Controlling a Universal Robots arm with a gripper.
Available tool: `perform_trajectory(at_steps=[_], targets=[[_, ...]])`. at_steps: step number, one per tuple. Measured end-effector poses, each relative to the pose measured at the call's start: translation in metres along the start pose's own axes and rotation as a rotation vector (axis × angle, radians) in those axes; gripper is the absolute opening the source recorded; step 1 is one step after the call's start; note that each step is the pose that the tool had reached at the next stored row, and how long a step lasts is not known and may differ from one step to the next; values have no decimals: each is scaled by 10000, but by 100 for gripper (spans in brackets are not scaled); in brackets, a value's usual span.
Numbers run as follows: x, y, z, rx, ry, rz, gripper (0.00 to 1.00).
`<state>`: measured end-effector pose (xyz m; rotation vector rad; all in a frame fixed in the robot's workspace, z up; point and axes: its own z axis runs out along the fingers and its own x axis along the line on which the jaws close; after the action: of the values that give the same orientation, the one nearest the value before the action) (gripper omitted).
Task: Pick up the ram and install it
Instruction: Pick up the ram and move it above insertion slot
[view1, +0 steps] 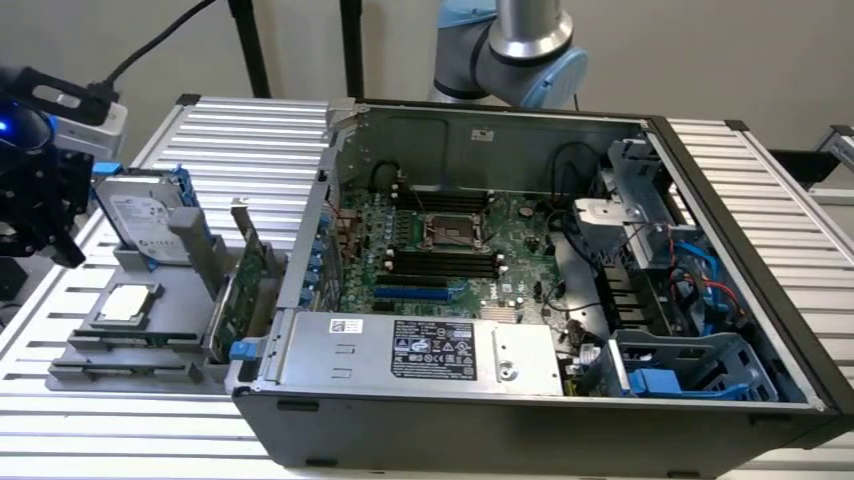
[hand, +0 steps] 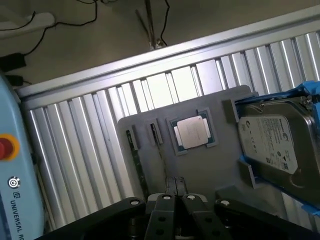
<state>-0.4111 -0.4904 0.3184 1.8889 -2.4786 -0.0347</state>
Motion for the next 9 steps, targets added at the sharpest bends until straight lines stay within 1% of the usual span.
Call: perform_trajectory(at_steps=[3,9], targets=[[17,-5,22,36,-3,-233,0],[68,-21,63,198,-34,-573,0]])
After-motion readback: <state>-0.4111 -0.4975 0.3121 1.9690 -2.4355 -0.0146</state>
